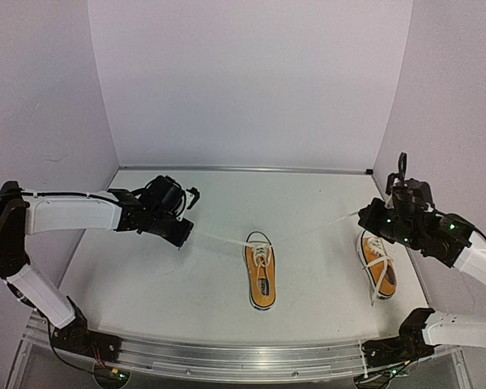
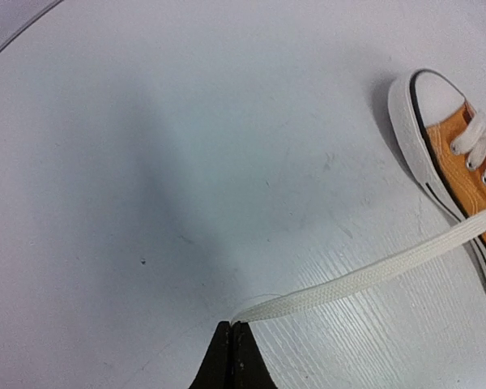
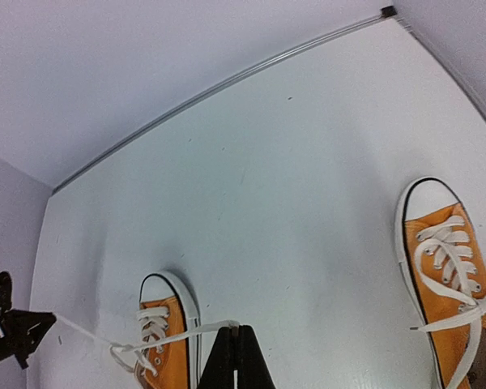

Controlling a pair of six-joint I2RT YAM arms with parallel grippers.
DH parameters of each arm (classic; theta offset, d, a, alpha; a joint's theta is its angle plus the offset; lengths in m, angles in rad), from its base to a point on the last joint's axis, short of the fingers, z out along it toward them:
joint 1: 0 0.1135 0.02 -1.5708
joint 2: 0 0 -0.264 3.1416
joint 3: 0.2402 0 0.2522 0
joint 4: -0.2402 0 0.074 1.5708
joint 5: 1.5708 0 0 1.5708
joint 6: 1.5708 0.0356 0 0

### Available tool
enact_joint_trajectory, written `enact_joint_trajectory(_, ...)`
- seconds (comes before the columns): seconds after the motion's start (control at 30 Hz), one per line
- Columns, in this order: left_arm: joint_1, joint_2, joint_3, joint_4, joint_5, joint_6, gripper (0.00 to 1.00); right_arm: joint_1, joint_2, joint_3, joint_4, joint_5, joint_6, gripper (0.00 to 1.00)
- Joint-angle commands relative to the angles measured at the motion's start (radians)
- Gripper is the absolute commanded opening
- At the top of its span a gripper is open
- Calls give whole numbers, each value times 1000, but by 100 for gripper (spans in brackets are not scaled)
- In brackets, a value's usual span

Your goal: Tie the shoes

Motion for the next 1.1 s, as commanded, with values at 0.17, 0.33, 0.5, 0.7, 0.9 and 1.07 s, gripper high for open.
enact_joint_trajectory(0.17, 61, -116, -43, -21, -147, -202, 0, -5, -72, -38, -273, 301, 229, 0)
enact_joint_trajectory(0.33, 66, -87, -36, -114, -193, -278, 0, -5, -44, -66, -397, 326, 363, 0)
enact_joint_trajectory(0.5, 65, -56, -48, -169, -175, -401, 0, -5, -11, -102, -495, 303, 546, 0)
enact_joint_trajectory(0.7, 71, -61, -71, -233, -305, -600, 0, -5, -75, -163, -584, 333, 726, 0)
enact_joint_trajectory(0.9, 91, -90, -82, -275, -368, -743, 0, -5, -125, -204, -626, 364, 827, 0)
enact_joint_trajectory(1.07, 94, -97, -105, -253, -345, -793, 0, -5, -142, -269, -651, 320, 901, 0)
